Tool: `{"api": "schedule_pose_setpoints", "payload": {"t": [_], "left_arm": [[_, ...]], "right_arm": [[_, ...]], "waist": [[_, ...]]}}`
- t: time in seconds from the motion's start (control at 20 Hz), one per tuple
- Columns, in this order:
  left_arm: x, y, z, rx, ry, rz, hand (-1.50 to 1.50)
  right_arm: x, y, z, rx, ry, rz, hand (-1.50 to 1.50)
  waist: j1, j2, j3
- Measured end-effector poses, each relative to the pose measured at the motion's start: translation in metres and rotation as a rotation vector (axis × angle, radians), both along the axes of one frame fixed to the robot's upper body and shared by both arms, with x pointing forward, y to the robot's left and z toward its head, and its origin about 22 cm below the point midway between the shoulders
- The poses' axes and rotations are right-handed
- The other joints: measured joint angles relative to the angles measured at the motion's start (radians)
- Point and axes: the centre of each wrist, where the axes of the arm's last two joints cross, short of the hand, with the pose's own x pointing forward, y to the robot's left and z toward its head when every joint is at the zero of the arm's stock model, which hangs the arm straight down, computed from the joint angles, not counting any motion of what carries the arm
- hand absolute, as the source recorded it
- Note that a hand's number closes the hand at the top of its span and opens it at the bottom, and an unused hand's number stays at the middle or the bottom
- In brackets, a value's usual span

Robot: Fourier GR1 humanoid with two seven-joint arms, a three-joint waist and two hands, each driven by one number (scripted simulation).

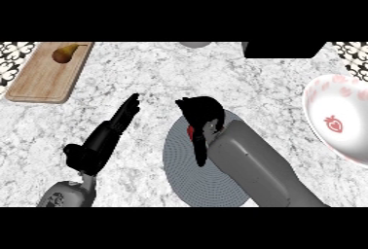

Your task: Pick the tomato from the placemat and place it in the bowl

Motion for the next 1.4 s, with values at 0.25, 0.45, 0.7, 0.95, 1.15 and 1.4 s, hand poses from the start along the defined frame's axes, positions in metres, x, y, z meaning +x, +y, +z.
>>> {"api": "schedule_pose_setpoints", "payload": {"t": [0.25,0.45,0.7,0.95,1.15,1.4], "left_arm": [[0.0,0.0,-0.001,-0.004,0.006,0.004,0.0],[-0.001,-0.001,0.005,-0.007,0.003,-0.002,0.0],[-0.007,0.002,0.002,-0.001,0.003,0.002,0.0],[-0.002,-0.002,0.008,-0.002,0.0,0.001,0.0],[0.0,0.001,0.005,-0.001,0.005,-0.004,0.0],[0.003,0.002,0.007,-0.003,-0.003,-0.009,0.0]], "right_arm": [[-0.003,-0.006,-0.015,-0.034,-0.063,-0.017,-1.5],[0.005,-0.014,-0.032,-0.047,-0.08,-0.045,-1.5],[0.011,-0.019,-0.044,-0.065,-0.052,-0.062,-1.5],[0.011,-0.021,-0.059,-0.063,-0.04,-0.07,-1.5],[0.014,-0.025,-0.073,-0.055,-0.036,-0.064,-1.5],[0.021,-0.023,-0.078,0.009,-0.071,-0.021,1.5]], "waist": [[0.001,0.001,0.0],[0.003,0.001,0.0],[0.004,0.001,0.0],[0.003,0.001,0.0],[0.005,0.002,0.0],[0.009,0.003,0.0]]}}
